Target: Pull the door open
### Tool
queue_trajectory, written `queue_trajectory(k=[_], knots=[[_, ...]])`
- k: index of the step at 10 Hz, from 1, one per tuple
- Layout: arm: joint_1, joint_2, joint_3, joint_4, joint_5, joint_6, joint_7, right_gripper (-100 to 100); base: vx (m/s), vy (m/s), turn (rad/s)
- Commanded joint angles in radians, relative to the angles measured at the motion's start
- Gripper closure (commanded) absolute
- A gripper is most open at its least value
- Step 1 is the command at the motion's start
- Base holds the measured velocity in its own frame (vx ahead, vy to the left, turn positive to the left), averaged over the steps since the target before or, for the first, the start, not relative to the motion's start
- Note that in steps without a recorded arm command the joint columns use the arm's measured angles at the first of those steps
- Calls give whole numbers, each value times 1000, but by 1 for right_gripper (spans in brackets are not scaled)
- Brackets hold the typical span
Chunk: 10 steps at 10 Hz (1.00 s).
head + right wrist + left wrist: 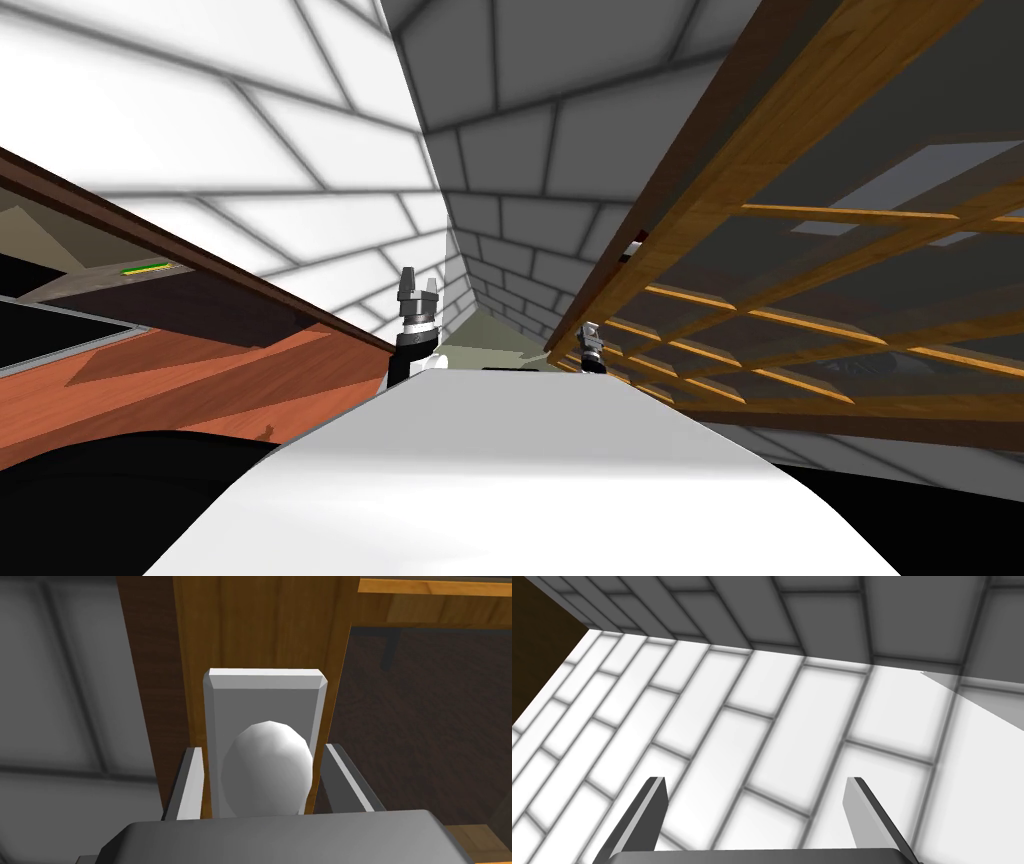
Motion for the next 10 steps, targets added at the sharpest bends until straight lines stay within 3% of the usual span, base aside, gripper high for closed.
queue_trajectory(k=[1, 5, 10], knots=[[0, 1, 1, -1, 0, 2, 3, 100, -39, 8, 7], [0, 1, 1, -1, 0, 2, 3, 100, -12, 2, 3], [19, -31, 57, -21, 27, -2, -51, 100, -184, -7, 81]])
